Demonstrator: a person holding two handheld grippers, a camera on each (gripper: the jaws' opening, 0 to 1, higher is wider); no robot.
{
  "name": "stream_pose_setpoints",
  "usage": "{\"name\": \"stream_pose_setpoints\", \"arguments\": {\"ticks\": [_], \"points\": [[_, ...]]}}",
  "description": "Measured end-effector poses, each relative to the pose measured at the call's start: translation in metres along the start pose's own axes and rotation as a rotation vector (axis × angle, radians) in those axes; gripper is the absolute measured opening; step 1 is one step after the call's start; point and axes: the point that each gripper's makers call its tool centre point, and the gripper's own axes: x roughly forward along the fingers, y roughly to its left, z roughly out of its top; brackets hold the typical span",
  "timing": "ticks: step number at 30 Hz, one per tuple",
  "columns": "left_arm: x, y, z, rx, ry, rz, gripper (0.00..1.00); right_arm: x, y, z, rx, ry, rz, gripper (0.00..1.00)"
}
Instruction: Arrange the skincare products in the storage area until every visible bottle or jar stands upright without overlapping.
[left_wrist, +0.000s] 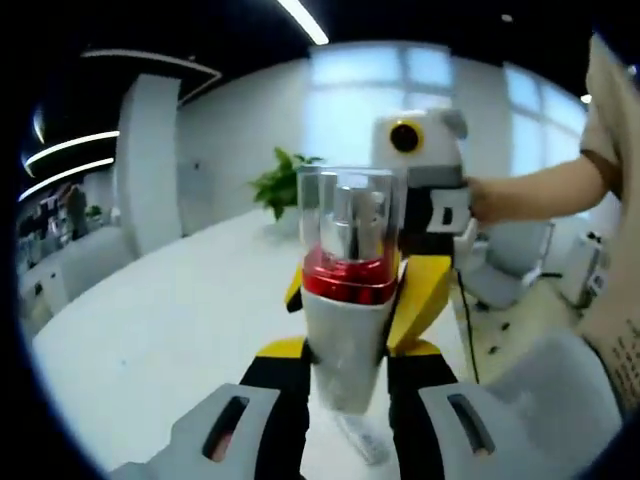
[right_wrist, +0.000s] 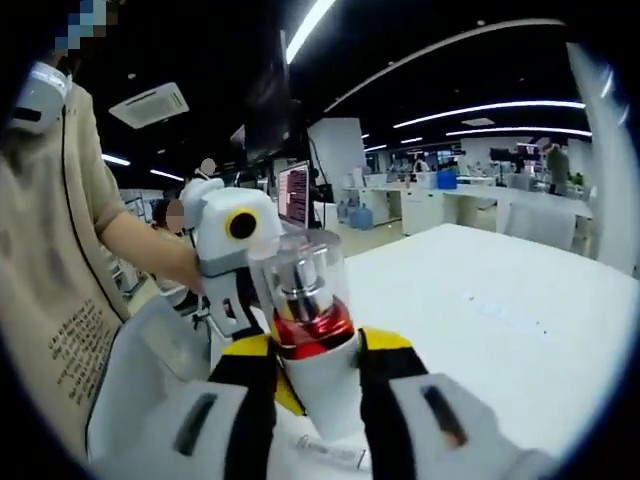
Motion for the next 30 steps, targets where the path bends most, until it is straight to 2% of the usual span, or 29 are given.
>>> {"name": "stream_pose_setpoints", "arguments": {"ticks": [10,20,30], "points": [[0.034,0.027,-0.045,-0.028,0.080,0.003,0.26,0.011,-0.034,-0.045,0.019,0.066,-0.029,0.31],[0.057,0.046,-0.075,-0.061,0.127,0.010,0.26,0.020,-0.063,-0.078,0.059,0.095,-0.057,0.31],[0.072,0.048,-0.093,-0.086,0.151,0.010,0.27,0.020,-0.071,-0.097,0.071,0.127,-0.055,0.30]]}}
